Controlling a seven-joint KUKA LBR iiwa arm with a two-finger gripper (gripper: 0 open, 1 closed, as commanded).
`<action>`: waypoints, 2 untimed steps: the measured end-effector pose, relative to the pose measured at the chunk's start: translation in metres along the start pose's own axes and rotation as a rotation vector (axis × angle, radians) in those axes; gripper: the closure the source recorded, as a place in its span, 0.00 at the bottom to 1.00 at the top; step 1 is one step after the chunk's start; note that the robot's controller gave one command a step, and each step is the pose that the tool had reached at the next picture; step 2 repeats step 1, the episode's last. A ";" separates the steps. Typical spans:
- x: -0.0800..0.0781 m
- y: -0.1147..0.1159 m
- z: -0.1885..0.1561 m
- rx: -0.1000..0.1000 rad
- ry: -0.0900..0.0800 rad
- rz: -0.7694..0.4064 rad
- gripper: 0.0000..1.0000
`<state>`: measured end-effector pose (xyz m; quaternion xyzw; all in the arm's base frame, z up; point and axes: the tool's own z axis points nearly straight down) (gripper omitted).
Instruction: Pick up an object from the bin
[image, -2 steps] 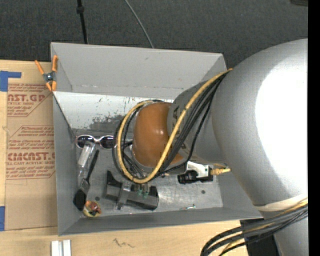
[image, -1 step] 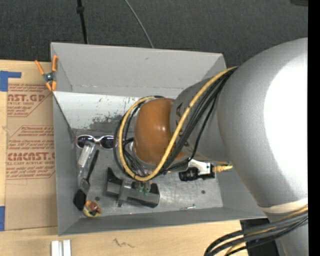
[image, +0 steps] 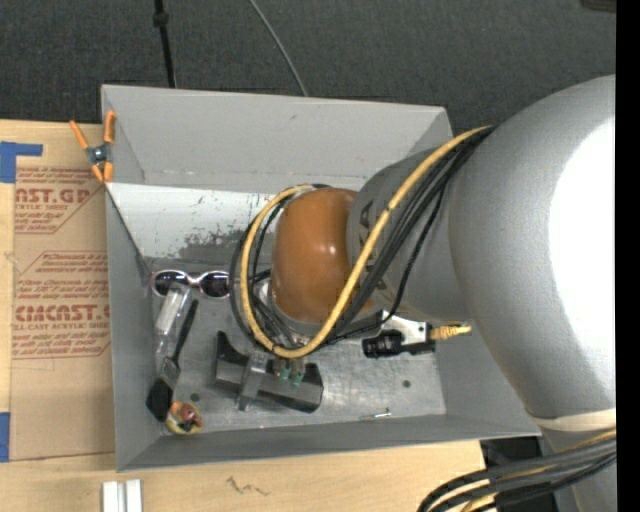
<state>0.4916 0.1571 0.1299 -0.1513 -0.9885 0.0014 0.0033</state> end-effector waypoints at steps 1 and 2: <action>0.000 0.000 -0.013 -0.002 -0.003 0.000 1.00; 0.000 0.000 -0.013 -0.002 -0.003 0.000 1.00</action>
Offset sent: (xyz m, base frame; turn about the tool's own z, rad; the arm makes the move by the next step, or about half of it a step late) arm -0.0002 0.0000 0.0544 0.0000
